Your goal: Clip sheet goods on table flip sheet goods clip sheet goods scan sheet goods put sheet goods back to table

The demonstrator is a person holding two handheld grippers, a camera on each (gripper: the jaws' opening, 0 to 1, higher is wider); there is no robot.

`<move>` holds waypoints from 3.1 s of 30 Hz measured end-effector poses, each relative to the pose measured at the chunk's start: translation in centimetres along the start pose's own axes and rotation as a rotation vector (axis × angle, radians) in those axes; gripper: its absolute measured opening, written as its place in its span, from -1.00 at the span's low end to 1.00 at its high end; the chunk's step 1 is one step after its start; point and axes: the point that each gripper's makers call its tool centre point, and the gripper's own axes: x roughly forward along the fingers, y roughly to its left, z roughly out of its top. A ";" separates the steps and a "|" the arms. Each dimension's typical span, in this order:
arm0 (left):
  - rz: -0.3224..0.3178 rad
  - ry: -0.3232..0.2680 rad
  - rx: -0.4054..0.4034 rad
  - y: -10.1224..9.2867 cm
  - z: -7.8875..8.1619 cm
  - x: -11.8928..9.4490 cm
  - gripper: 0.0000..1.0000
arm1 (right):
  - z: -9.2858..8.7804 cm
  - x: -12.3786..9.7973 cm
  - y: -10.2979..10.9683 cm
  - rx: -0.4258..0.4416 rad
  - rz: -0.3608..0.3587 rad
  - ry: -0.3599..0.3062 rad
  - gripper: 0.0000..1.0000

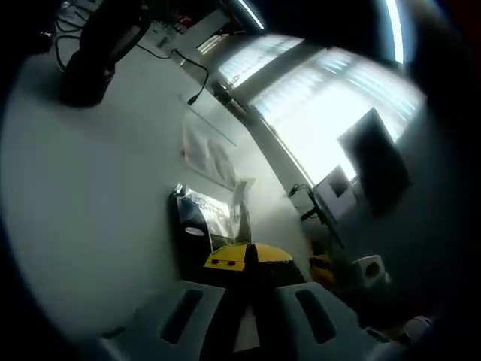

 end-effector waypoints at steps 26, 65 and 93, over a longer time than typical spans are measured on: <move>0.001 -0.010 0.002 -2.4 -2.6 0.8 -1.00 | 0.5 0.7 2.2 0.015 0.082 -0.029 -0.85; -0.005 -0.015 -0.005 -1.1 -0.7 0.1 -1.00 | 0.7 1.2 5.0 -0.001 0.136 -0.025 -0.83; 0.004 -0.066 -0.084 -2.8 -2.3 0.9 -1.00 | -0.4 4.5 7.2 -0.020 0.122 0.028 -0.45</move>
